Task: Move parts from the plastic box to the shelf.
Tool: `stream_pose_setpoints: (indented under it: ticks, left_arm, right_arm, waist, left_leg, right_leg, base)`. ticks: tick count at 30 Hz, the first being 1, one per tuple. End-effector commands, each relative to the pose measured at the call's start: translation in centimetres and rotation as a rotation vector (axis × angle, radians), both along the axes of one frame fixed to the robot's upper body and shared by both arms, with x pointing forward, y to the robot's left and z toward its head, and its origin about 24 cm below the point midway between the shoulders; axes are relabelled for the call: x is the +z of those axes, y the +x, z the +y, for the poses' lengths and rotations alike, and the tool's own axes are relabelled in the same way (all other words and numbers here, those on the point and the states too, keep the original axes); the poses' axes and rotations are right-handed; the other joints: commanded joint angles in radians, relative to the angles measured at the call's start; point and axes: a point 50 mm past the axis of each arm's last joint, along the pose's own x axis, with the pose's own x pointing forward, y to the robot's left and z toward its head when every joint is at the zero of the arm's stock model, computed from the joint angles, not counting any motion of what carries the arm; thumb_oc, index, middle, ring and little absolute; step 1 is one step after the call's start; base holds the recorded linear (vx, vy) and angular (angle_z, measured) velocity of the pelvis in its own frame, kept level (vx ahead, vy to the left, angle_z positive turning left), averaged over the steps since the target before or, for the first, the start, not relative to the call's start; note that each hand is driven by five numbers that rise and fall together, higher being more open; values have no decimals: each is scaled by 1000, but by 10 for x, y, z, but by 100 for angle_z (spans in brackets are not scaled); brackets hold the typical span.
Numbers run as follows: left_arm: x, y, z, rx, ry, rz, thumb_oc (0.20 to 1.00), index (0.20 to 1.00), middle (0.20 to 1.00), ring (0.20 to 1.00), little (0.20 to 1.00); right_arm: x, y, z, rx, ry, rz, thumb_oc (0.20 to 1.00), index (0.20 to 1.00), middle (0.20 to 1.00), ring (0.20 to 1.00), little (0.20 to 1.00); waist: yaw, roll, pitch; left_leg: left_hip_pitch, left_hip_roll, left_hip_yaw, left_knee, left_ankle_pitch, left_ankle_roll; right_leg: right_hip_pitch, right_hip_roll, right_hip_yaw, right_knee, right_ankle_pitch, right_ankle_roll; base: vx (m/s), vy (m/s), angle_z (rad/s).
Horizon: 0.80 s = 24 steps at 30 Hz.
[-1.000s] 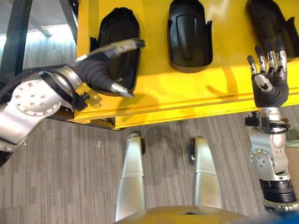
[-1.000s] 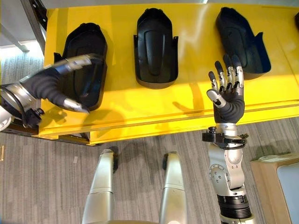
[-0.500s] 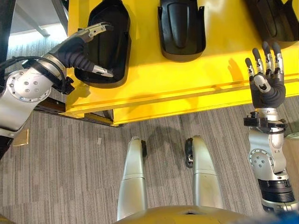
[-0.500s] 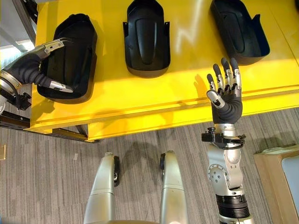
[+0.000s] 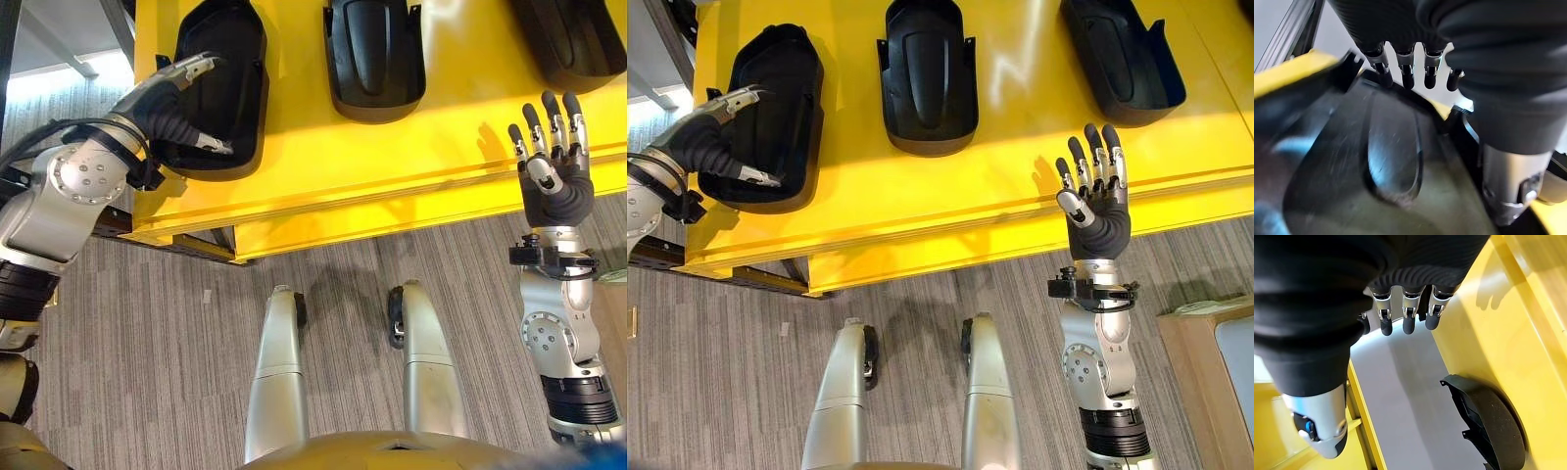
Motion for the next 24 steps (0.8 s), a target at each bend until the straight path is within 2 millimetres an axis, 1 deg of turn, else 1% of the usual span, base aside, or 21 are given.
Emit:
stream_pose_setpoints:
  ticks: [1,4,6,11,15,17,19,20,24]
  left_arm:
    - [45,6,16,95,25,-131,1000,1000,1000,1000,1000]
    - [43,12,12,101,38,-124,1000,1000,1000,1000,1000]
    - [38,18,8,105,45,-111,1000,1000,1000,1000,1000]
    - [33,25,3,109,42,-92,1000,1000,1000,1000,1000]
    - [32,29,7,138,28,-92,1000,1000,1000,1000,1000]
    - [31,32,14,181,0,-102,1000,1000,1000,1000,1000]
    - [31,33,17,197,-9,-106,1000,1000,1000,1000,1000]
    - [31,35,23,234,-19,-113,1000,1000,1000,1000,1000]
    - [32,38,30,273,-45,-123,1000,1000,1000,1000,1000]
  right_arm:
    - [29,-5,4,42,17,-152,1000,1000,1000,1000,1000]
    - [29,-5,5,52,19,-152,1000,1000,1000,1000,1000]
    - [29,-5,7,59,22,-149,1000,1000,1000,1000,1000]
    - [29,-4,7,63,25,-150,1000,1000,1000,1000,1000]
    - [29,-5,6,57,23,-149,1000,1000,1000,1000,1000]
    - [28,-6,6,58,24,-148,1000,1000,1000,1000,1000]
    - [28,-6,6,59,24,-147,1000,1000,1000,1000,1000]
    - [27,-7,5,56,21,-145,1000,1000,1000,1000,1000]
    - [28,-8,4,53,18,-150,1000,1000,1000,1000,1000]
  waist:
    - [-20,-1,52]
    - [-23,0,54]
    - [-28,-2,55]
    - [-31,-1,56]
    - [-35,-2,58]
    - [-38,-2,57]
    - [-40,-2,56]
    - [-43,-2,54]
    - [-46,-4,52]
  left_leg:
    - [21,-20,21,-81,31,40]
    - [19,-20,21,-80,32,40]
    - [15,-19,19,-78,32,40]
    - [15,-17,22,-77,32,41]
    - [16,-15,21,-76,32,40]
    - [15,-14,21,-75,32,40]
    - [14,-13,21,-76,33,39]
    - [14,-11,24,-77,33,39]
    - [16,-10,27,-81,33,38]
  right_leg:
    - [38,-38,17,-19,-31,3]
    - [34,-37,19,-16,-33,2]
    - [31,-34,20,-16,-33,1]
    - [28,-34,20,-15,-32,0]
    - [30,-33,19,-17,-32,0]
    - [29,-33,18,-18,-31,0]
    - [31,-33,16,-21,-30,0]
    - [31,-33,15,-21,-31,0]
    - [33,-33,14,-23,-31,1]
  base:
    - [0,0,0]
    - [0,0,0]
    - [0,0,0]
    - [0,0,0]
    - [0,0,0]
    - [0,0,0]
    - [0,0,0]
    - [0,0,0]
    - [0,0,0]
